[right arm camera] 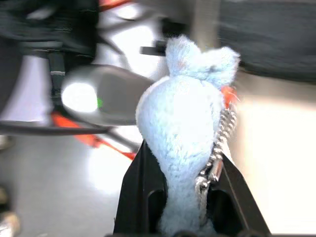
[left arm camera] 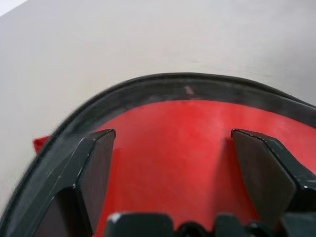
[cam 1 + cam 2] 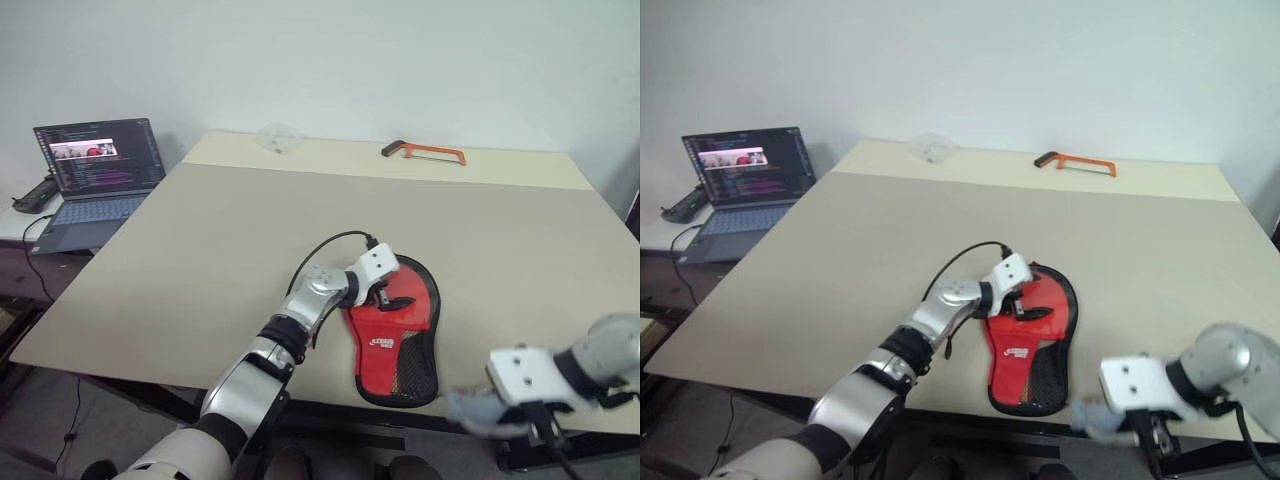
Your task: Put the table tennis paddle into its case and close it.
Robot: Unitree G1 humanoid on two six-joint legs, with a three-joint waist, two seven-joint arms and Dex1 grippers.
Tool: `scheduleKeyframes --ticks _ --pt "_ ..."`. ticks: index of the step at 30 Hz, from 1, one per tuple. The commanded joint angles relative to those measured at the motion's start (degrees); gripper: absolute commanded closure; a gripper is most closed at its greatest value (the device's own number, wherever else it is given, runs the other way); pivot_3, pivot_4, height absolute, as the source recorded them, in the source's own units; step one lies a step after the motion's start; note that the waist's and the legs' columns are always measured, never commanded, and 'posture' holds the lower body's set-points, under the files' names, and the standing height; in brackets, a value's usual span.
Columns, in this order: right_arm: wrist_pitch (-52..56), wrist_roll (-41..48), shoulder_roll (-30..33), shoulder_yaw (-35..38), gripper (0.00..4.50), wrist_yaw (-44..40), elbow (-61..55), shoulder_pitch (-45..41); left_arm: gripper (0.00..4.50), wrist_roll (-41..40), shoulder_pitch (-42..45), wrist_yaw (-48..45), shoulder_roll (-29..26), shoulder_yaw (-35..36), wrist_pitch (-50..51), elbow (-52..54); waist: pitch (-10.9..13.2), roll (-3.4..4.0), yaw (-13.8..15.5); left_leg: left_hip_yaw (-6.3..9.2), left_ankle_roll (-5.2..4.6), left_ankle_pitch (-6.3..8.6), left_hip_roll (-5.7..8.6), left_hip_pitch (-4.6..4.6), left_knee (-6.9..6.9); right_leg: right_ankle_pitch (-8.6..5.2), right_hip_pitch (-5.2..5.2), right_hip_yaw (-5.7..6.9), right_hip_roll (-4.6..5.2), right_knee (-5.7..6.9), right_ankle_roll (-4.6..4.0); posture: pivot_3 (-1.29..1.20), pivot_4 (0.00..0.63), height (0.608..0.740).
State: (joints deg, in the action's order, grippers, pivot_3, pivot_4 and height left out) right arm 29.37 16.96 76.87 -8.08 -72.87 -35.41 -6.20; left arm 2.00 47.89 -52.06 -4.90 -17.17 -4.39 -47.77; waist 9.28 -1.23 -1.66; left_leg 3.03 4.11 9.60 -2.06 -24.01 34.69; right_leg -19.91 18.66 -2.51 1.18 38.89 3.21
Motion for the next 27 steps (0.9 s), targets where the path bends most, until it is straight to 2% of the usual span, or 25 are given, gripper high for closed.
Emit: scheduleKeyframes --ticks 1,3,7,11,15,19,23,27 --pt "-0.02 -2.42 -1.6 -2.43 3.46 -0.96 2.67 -3.12 0.41 -2.01 -2.84 -4.99 -3.79 1.26 0.1 7.11 0.07 0.03 -0.02 0.0 0.0 0.0 0.0 -0.05 -0.06 -0.02 0.04 0.01 -0.01 0.01 -0.04 0.0 0.15 0.74" --pt "-0.66 -3.94 -2.03 -4.13 2.87 -1.31 3.55 -2.95 0.41 -2.4 -3.92 -7.01 -7.55 1.73 0.11 12.79 0.13 0.08 0.02 0.0 0.0 0.0 0.0 -0.23 -0.1 -0.04 0.2 0.01 -0.02 0.04 -0.1 0.0 0.15 0.74" --pt "-0.39 -2.9 -2.85 -2.65 1.46 -1.71 5.43 -3.15 0.41 -7.22 -5.88 -12.24 -15.73 5.29 3.64 24.42 0.54 0.29 -0.09 -0.02 0.0 -0.01 -0.02 -0.73 -0.07 0.11 0.74 0.0 -0.07 0.15 -0.36 0.0 0.15 0.74" --pt "1.99 5.9 -4.37 6.66 0.04 -3.89 10.37 -1.66 0.41 -14.81 -6.92 -17.6 -25.5 12.25 10.99 32.58 1.13 0.19 0.0 -0.01 0.0 -0.01 -0.02 -0.76 0.02 0.11 0.71 0.03 -0.04 0.15 -0.36 0.0 0.15 0.74" --pt "5.32 13.64 -4.88 20.94 0.04 -7.52 14.68 2.78 0.41 -25.03 -10.77 -25.56 -37.84 20.16 22.16 39.39 1.34 0.18 -0.11 -0.02 0.0 0.0 -0.09 -0.75 0.03 0.12 0.7 0.06 -0.04 0.15 -0.36 0.0 0.15 0.74" --pt "8.65 17.11 -5.66 32.06 0.04 -8.61 14.37 7.41 0.41 -27.97 -14.77 -28.89 -47.07 25.58 26.04 39.52 1.43 0.21 -0.04 -0.02 0.0 0.0 -0.19 -0.75 0.02 0.11 0.7 0.1 -0.11 0.16 -0.38 0.0 0.15 0.74" --pt "10.36 17.23 -5.55 38.46 0.04 -9.33 14.2 11.0 0.41 -27.8 -18.25 -31.23 -53.83 28.24 25.72 37.9 1.47 0.21 0.09 -0.03 0.0 0.0 -0.25 -0.74 0.03 0.08 0.71 0.12 -0.13 0.16 -0.33 0.0 0.15 0.74" --pt "8.63 14.65 -4.85 41.06 0.04 -10.77 17.19 14.0 0.41 -26.97 -21.59 -30.68 -56.87 29.53 24.79 37.52 1.47 0.21 0.11 -0.11 0.0 0.0 -0.31 -0.74 0.04 -0.02 0.71 0.05 -0.13 0.13 -0.18 0.0 0.15 0.74"
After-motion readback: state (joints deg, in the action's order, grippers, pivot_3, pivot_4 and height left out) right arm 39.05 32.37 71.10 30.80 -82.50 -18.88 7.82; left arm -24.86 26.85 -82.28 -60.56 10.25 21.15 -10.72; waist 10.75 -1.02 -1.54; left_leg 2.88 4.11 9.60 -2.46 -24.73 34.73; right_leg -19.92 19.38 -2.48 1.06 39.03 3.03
